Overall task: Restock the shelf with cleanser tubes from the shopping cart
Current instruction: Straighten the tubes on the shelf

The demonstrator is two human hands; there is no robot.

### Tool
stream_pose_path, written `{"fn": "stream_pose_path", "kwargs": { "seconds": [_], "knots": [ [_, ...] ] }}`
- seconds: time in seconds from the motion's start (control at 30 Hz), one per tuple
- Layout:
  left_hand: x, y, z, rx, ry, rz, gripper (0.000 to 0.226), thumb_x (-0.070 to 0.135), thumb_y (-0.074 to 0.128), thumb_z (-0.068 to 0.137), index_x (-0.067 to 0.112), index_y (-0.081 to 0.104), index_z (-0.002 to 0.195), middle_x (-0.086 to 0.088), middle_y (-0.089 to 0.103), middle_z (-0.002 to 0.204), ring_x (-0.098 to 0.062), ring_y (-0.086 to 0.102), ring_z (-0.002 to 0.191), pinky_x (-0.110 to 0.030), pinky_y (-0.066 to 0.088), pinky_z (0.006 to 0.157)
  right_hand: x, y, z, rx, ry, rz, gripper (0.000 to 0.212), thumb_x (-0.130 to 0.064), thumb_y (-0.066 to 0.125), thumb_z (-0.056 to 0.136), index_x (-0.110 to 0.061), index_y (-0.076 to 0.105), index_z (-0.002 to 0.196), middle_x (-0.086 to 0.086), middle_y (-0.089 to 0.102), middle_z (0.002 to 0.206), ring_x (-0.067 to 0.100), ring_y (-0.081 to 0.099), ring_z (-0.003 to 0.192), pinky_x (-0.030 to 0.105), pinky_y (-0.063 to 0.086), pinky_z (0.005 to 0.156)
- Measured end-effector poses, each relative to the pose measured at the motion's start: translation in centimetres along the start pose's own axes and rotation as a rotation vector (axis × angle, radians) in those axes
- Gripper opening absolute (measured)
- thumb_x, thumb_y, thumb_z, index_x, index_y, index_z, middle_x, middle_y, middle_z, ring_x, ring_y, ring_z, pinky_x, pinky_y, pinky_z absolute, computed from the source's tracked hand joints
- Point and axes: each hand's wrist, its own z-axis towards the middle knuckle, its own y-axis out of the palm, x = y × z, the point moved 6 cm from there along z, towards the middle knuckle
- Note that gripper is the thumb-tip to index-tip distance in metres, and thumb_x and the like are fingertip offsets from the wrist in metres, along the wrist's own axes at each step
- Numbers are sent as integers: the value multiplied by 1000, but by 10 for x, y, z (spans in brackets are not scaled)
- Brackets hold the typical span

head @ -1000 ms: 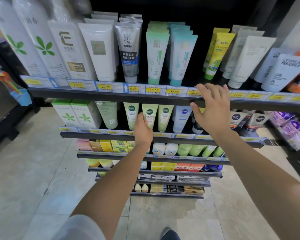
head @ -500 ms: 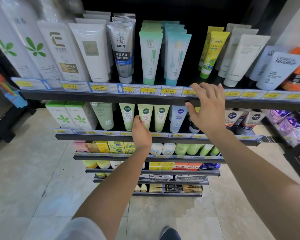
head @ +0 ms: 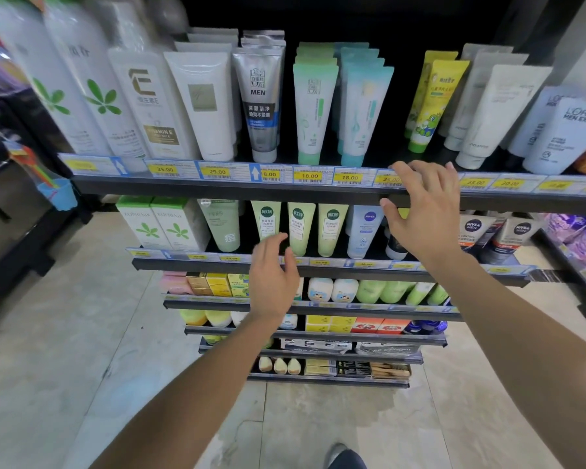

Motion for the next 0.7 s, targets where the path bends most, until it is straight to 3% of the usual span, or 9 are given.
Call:
{"fn": "stream_pose_path", "kwargs": {
  "seconds": [0.07, 0.2, 0.3, 0.53, 0.7],
  "knots": [
    [15, -33, 17, 50, 180, 77, 26, 15, 59, 95, 10, 62, 120, -4, 64, 119, -19, 58, 112, -26, 46, 97, 0, 0, 0, -5, 2, -5, 49, -33, 62, 88, -15, 54, 133, 12, 56, 124, 35, 48, 118, 50, 16, 121],
    [34, -92, 56, 196, 464, 269, 32, 18, 62, 94, 5, 64, 123, -10, 63, 125, -28, 55, 120, -43, 41, 107, 0, 1, 0, -14, 2, -13, 49, -34, 61, 88, -15, 53, 133, 12, 55, 125, 35, 47, 118, 49, 16, 121],
    [41, -114, 80, 231, 589, 420, 38, 21, 59, 95, 3, 60, 129, -15, 60, 132, -34, 52, 126, -45, 39, 109, 1, 0, 1, -23, 1, -20, 50, -35, 61, 89, -15, 53, 134, 13, 55, 125, 36, 48, 118, 49, 15, 121],
    [31, -97, 108, 31, 649, 636, 52, 30, 49, 99, 3, 45, 143, -15, 54, 139, -33, 46, 132, -48, 34, 114, 0, 1, 1, -29, -3, -52, 51, -36, 61, 89, -14, 53, 134, 13, 56, 125, 36, 49, 118, 51, 18, 120],
    [22, -92, 107, 105, 676, 567, 50, 25, 51, 98, 0, 47, 141, -17, 56, 132, -39, 50, 123, -51, 36, 111, 1, 2, 0, -29, 2, -47, 50, -34, 63, 89, -14, 54, 134, 13, 57, 125, 36, 49, 118, 52, 18, 120]
  ]
}}
